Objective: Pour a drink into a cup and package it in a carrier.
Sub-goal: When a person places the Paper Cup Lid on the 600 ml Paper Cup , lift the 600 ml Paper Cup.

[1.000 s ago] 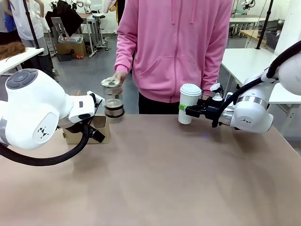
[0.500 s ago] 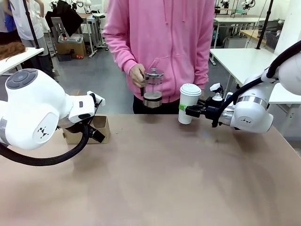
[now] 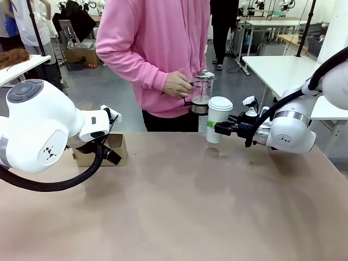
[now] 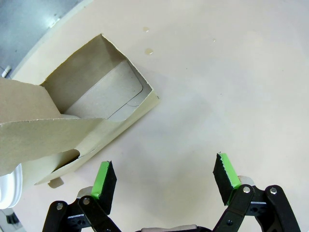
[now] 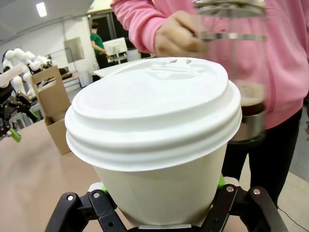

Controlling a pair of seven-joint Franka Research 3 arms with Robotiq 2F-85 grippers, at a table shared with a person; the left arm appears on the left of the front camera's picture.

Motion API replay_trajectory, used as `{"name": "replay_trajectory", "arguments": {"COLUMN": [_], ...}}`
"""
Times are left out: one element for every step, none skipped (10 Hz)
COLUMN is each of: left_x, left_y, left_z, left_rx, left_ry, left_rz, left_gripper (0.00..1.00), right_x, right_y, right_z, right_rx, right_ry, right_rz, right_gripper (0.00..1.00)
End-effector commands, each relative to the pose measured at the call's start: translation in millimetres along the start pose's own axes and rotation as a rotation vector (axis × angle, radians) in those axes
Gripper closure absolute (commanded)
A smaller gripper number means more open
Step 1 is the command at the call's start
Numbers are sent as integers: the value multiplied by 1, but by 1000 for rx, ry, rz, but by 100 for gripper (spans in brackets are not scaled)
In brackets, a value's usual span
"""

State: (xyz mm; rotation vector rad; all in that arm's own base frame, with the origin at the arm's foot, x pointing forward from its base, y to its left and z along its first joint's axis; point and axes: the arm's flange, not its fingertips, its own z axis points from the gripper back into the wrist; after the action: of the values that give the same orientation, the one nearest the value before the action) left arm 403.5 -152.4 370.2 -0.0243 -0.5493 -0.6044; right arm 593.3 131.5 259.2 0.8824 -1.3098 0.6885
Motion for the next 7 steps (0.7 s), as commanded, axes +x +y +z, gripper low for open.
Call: {"name": "replay_trajectory", "arguments": {"left_x": [0,0,0,0,0,0,0], "left_y": [0,0,0,0,0,0,0], "left_z": [0,0,0,0,0,0,0], "left_rx": [-2,-2,-2,-2,-2,-2,-2], "left_ry": [-1,-1,-1,-1,-1,-1,-1], "left_rz": [2,2,2,2,2,2,2], "left_gripper": [0,0,0,0,0,0,0], "right_x": [0,22,53,77,98,124,148], "right_y": [0,10,26,40,54,74,96], "right_z": [0,5,6,7,8,16,21], "right_rx": [0,-4,-23,-34,-34,-42,-48], "right_ry": [0,-6,2,-2,-6,0,9], "right_rz": [0,27,52,72,84,96,100], "right_gripper": [20,20,20,20,20,20,20]}}
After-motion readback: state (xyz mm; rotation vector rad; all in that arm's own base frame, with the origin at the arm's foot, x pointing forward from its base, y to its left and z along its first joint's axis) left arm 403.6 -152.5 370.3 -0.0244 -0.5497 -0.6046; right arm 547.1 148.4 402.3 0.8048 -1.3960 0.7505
